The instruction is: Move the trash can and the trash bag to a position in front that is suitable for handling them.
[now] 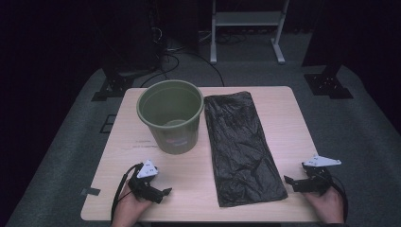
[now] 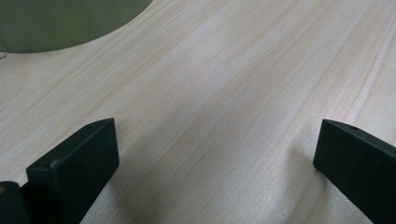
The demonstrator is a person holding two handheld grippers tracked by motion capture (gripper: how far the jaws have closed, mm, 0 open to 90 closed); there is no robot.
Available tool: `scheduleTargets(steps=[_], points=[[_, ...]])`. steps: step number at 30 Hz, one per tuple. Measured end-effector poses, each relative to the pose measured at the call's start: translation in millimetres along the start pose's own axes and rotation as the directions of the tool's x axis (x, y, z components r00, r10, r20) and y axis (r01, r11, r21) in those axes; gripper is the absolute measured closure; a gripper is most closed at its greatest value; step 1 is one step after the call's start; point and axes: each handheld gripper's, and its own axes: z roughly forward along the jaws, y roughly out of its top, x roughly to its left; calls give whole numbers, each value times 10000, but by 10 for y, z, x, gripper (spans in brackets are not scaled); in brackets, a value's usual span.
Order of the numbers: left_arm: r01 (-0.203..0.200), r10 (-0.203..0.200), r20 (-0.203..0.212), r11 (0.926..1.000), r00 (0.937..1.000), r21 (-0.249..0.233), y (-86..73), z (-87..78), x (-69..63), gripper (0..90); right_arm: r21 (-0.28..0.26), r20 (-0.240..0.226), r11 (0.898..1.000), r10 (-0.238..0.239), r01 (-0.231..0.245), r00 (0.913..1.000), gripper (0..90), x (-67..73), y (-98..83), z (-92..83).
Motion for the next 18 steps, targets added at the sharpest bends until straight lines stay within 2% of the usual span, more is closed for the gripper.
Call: scheduleTargets(steps=[3,4,5,8,10,11,12,18], points=[[50,-50,-68,10000,10000,21,2,0,7,0,-52,23,10000,48,-48,10000,80,-3,-1,-4],[52,-51,-88,10000,9999,41,4,0,13,0,-121,53,9999,80,-79,10000,157,-7,-2,-17],[52,-51,-88,10000,9999,41,4,0,13,0,-121,53,9999,80,-79,10000,157,-7,-2,-17],[97,-96,-107,9999,9999,30,6,4,17,0,-166,124,9998,136,-134,9998,243,4,-1,-44],[101,-101,-107,9999,9999,30,7,4,18,0,-152,140,9997,190,-188,9997,257,11,2,-52],[101,-100,-107,9999,9999,36,8,5,19,0,-137,105,9996,247,-246,9996,291,15,5,-56],[100,-100,-109,9999,9999,32,8,5,20,0,-188,-61,9994,306,-307,9995,397,20,15,-77],[102,-102,-110,9999,9999,34,8,5,20,0,-260,-85,9991,344,-346,9994,467,82,60,-90]])
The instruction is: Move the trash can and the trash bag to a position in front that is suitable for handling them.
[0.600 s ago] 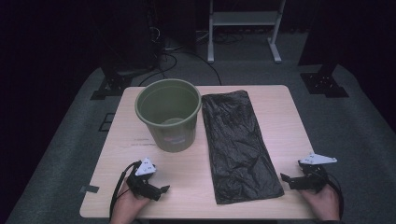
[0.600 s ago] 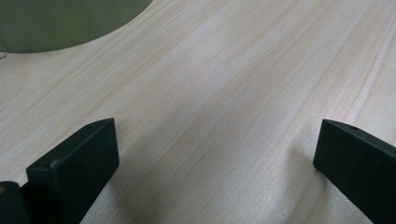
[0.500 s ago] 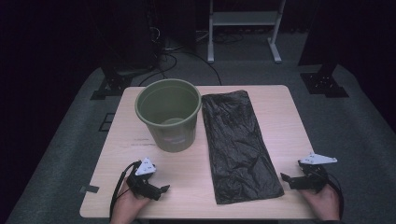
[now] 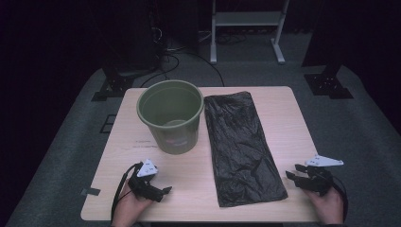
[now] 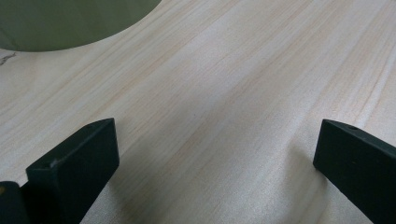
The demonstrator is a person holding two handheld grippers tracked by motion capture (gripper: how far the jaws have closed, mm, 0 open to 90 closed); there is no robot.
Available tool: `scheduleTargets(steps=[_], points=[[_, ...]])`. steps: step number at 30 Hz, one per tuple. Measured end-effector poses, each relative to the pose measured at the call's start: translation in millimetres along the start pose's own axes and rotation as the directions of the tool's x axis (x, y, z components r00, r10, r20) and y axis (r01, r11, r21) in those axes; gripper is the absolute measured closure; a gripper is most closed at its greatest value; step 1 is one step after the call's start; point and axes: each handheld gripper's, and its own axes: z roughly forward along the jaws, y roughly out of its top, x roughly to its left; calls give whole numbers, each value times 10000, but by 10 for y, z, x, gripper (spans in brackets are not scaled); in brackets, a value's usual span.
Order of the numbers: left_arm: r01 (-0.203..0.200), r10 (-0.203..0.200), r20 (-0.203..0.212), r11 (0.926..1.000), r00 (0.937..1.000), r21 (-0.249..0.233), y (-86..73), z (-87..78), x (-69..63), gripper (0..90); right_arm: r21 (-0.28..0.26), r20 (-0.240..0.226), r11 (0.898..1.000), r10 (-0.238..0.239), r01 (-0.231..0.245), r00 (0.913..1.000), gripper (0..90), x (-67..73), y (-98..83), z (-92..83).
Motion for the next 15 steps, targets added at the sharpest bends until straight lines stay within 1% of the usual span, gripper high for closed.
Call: scheduleTargets(steps=[2,4,5,7,9,10,11,12,13,15], points=[[0,0,0,10000,10000,1,0,0,0,0,-15,-40,10000,1,-1,10000,467,16,6,-3],[1,-1,0,10000,10000,1,0,0,0,0,-114,-270,9999,4,-7,9996,467,66,30,-14],[-1,1,0,10000,10000,-2,0,0,0,0,-114,-270,9999,4,-7,9996,467,66,30,-14],[-2,2,1,10000,10000,-1,0,0,0,0,-192,-460,9998,-74,66,9989,468,123,50,-6],[-1,1,1,10000,10000,-3,0,0,0,0,-189,-550,9998,-94,84,9984,471,141,56,1],[-2,2,0,10000,10000,-2,0,0,0,0,-134,-679,9997,-189,180,9975,472,183,69,24],[-2,2,0,10000,10000,-2,0,0,0,0,-134,-679,9997,-189,180,9975,472,183,69,24],[-2,2,0,10000,10000,1,0,0,0,0,-11,-808,9994,-349,350,9961,472,235,85,58],[-2,2,0,10000,10000,1,0,0,0,0,36,-864,9992,-406,410,9954,472,259,91,73],[-1,1,1,10000,10000,2,0,0,0,0,63,-909,9989,-455,463,9948,472,276,96,84]])
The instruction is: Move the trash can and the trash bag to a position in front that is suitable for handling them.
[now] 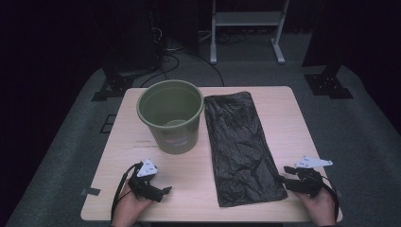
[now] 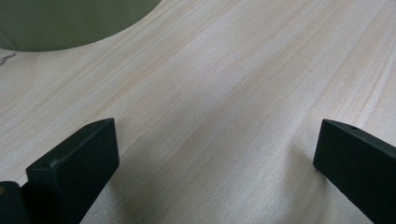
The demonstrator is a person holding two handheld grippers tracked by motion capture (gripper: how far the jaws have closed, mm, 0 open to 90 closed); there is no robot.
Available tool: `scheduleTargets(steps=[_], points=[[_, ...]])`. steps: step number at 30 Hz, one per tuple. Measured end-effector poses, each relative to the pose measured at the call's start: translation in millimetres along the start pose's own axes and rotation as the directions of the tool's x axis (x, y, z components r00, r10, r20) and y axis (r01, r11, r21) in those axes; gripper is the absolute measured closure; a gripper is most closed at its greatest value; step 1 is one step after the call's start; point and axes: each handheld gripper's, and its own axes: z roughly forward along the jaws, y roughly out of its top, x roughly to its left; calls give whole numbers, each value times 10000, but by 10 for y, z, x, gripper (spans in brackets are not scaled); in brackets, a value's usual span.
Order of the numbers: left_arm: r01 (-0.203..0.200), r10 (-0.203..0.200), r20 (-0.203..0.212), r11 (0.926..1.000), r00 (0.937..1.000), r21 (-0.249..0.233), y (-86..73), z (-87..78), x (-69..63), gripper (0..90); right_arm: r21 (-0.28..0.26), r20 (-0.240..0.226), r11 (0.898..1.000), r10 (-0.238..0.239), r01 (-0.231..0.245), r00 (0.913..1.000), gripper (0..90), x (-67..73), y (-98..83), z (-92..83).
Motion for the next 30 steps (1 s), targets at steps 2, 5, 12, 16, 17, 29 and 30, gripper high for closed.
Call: scheduleTargets(steps=[2,5,12,16,17,29,30], points=[[0,0,0,10000,10000,0,0,0,0,0,117,-60,9998,-146,146,9999,472,36,12,30],[0,0,0,10000,10000,1,0,0,0,0,307,-37,9992,-256,257,9997,476,58,15,74],[-1,1,1,10000,10000,-1,0,0,0,0,355,113,9976,-599,595,9981,658,85,16,68],[-3,3,1,10000,10000,-3,0,0,0,0,467,-284,9963,-715,728,9970,900,88,28,64],[-2,2,1,10000,10000,0,0,0,0,0,458,-337,9965,-684,699,9971,900,89,28,66],[-12,12,6,10000,10000,1,0,0,1,0,479,-18,9976,-491,491,9988,900,-10,-10,-43],[-14,14,5,10000,10000,2,0,0,1,0,480,38,9976,-499,497,9987,900,-21,-18,-54]])
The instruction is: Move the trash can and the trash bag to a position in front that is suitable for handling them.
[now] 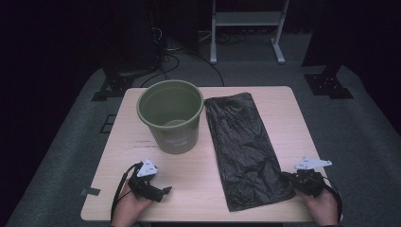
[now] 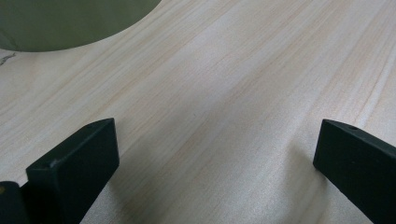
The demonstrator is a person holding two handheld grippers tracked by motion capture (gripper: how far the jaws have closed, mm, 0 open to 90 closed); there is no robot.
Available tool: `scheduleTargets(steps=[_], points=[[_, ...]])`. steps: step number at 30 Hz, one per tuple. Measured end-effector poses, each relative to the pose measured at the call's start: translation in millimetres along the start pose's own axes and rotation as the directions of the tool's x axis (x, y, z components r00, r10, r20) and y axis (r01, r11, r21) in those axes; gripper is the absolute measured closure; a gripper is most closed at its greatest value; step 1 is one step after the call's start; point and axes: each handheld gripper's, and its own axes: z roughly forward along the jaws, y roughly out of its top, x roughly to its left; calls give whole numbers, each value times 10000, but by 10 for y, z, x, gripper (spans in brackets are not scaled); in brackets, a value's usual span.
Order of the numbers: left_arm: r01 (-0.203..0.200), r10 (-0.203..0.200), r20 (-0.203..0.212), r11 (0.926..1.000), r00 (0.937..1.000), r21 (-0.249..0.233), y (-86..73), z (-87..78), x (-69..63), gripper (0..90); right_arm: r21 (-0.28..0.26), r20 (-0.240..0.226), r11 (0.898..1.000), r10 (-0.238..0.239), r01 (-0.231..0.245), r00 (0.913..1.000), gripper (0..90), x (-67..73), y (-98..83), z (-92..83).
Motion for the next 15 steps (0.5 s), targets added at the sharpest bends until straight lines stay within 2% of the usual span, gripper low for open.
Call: scheduleTargets(steps=[15], points=[[-9,9,19,10000,10000,-7,1,2,3,0,93,791,9977,657,-666,9947,900,-152,-278,-283]])
